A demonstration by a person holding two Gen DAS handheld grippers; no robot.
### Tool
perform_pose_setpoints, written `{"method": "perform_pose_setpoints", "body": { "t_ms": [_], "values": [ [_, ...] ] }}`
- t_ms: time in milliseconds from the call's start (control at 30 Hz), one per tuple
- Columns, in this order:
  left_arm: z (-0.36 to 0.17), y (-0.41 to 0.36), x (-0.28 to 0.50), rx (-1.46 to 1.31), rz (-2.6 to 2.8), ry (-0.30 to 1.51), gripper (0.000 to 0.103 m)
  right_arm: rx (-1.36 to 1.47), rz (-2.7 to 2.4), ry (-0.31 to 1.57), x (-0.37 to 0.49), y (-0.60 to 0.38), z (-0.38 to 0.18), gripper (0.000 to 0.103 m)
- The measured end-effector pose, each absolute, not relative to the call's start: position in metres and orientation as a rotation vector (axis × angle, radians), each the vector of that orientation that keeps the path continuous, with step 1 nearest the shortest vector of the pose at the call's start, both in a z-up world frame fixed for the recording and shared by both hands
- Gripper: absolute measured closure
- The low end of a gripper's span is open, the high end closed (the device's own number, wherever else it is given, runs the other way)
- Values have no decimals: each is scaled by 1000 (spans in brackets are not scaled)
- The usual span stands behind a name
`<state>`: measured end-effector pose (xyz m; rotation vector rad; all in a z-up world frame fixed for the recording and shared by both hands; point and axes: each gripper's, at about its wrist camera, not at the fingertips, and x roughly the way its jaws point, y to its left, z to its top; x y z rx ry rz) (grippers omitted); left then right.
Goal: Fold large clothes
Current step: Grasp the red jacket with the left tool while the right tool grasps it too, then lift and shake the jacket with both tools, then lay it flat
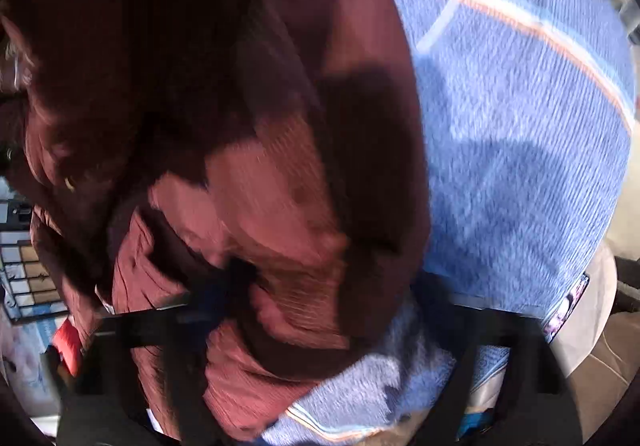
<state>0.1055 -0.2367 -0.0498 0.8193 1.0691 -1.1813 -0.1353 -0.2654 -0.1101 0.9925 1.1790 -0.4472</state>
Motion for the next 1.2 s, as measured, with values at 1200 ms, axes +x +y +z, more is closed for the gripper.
{"method": "perform_pose_setpoints", "body": {
  "t_ms": [1200],
  "values": [
    [384, 149, -81, 144, -548, 205, 93, 267, 284, -90, -85, -143, 484, 96]
  ]
}}
